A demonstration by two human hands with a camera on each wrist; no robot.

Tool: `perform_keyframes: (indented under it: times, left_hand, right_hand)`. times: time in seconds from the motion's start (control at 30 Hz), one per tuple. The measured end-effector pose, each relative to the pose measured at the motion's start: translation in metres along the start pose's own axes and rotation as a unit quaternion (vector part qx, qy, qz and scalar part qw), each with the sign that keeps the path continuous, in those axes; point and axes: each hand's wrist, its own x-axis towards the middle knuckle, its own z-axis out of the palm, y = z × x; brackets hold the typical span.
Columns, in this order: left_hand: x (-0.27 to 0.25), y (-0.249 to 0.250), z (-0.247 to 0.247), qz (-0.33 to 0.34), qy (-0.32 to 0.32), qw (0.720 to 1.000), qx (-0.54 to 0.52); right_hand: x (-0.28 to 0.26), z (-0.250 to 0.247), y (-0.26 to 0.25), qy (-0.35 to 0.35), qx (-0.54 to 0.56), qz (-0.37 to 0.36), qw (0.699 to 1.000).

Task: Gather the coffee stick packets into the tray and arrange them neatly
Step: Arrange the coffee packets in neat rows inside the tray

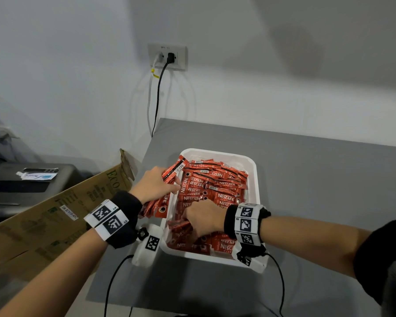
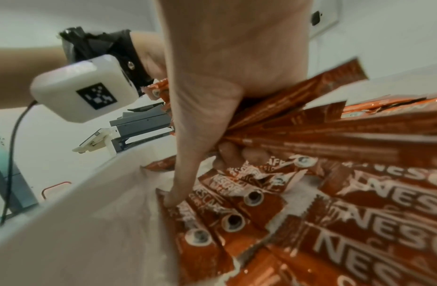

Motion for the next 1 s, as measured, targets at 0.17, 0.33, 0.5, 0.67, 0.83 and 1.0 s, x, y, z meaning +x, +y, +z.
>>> perform_keyframes:
  times: [0.17, 0.33, 0.5, 0.67, 0.83, 1.0]
  left_hand:
    - [0.002, -0.001, 0.000, -0.001, -0.001, 1.000, -0.004]
    - [0.004, -0.004, -0.004, 0.002, 0.040, 0.999, -0.017]
    - [0.008, -0.005, -0.004, -0.007, 0.035, 0.999, -0.011]
    - [0.009, -0.003, -0.001, -0.012, 0.036, 0.999, -0.013]
    - [0.007, -0.003, -0.002, -0.006, 0.047, 0.999, -0.010]
    - [0.005, -0.005, -0.002, 0.002, 0.045, 0.999, -0.011]
  right_hand:
    - [-0.003, -0.015, 0.007, 0.007, 0.071, 0.022, 0.997]
    - [-0.010, -0.039, 0.060, 0.101, 0.132, 0.119, 0.979]
    - [-0.016, -0.030, 0.082, 0.097, 0.158, 0.147, 0.972]
    - [-0.006, -0.021, 0.055, 0.065, 0.121, 0.090, 0.986]
    - [0.006, -0.029, 0.028, 0.052, 0.060, 0.050, 0.996]
    - [0.016, -0.031, 0.023, 0.038, 0.027, 0.059, 0.997]
